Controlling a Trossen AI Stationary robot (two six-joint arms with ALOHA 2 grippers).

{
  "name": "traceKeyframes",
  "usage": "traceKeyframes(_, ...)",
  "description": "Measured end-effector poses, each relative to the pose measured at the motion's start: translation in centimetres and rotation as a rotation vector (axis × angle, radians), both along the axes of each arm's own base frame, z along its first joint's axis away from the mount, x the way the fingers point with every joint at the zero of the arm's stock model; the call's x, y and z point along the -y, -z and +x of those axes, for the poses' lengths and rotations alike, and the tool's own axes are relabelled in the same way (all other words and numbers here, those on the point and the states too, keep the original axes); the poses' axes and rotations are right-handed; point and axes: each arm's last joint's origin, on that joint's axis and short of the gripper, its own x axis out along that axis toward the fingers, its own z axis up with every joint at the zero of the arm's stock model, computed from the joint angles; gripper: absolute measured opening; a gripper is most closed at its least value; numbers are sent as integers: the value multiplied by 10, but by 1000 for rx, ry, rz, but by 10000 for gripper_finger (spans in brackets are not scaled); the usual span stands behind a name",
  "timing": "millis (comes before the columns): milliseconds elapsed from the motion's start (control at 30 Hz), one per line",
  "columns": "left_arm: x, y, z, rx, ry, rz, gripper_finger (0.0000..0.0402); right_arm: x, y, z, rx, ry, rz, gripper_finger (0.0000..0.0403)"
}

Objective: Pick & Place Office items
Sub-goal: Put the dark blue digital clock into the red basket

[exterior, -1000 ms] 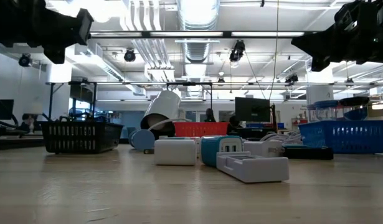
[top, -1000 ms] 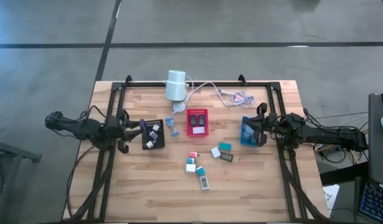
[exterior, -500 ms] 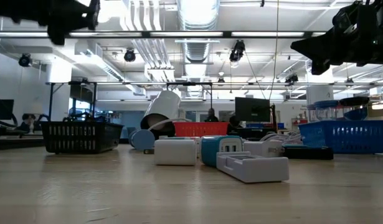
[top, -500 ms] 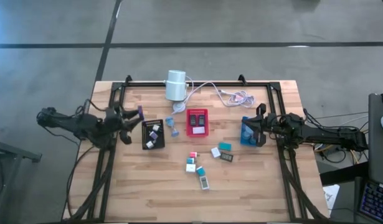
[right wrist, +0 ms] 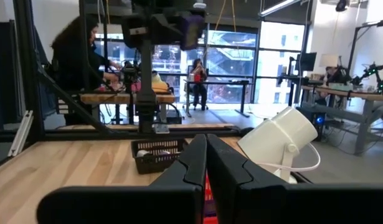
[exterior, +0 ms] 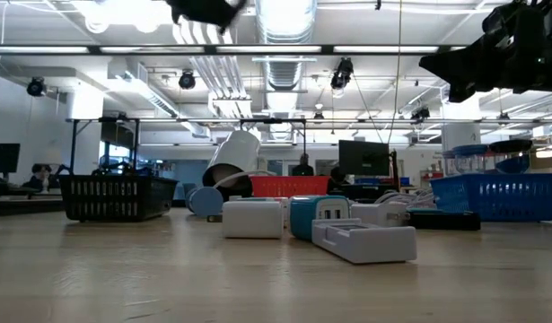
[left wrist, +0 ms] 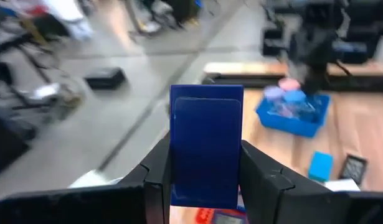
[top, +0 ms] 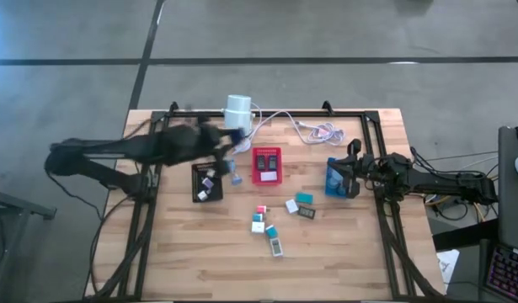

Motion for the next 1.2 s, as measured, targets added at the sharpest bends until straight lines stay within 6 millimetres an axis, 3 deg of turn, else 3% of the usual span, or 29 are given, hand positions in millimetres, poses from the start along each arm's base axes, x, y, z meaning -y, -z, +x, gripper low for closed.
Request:
traceKeyframes(167, -36, 31, 62, -205, 99, -131, 116, 0, 0, 0, -1, 2, -3, 8)
traceKeyframes(300, -54, 81, 99, -377, 118, -210, 116, 0, 1, 0, -16, 2, 0, 8)
traceKeyframes(433, -65, 128, 122, -503, 108, -254, 116, 0, 2, 0, -19, 1, 2, 8)
traceKeyframes(600, -72, 169, 141, -597, 93, -287, 116, 0, 2, 0, -19, -1, 9, 8)
traceKeyframes(900, -76, 202, 157, -678, 87, -314, 116, 0, 2, 0, -20, -1, 9, 8)
traceKeyframes(1133, -76, 207, 157, -695, 86, -322, 118, 0, 3, 0, -28, 0, 11, 8)
traceKeyframes(1200, -75, 203, 154, -702, 86, -323, 142, 0, 3, 0, -29, 0, 11, 8)
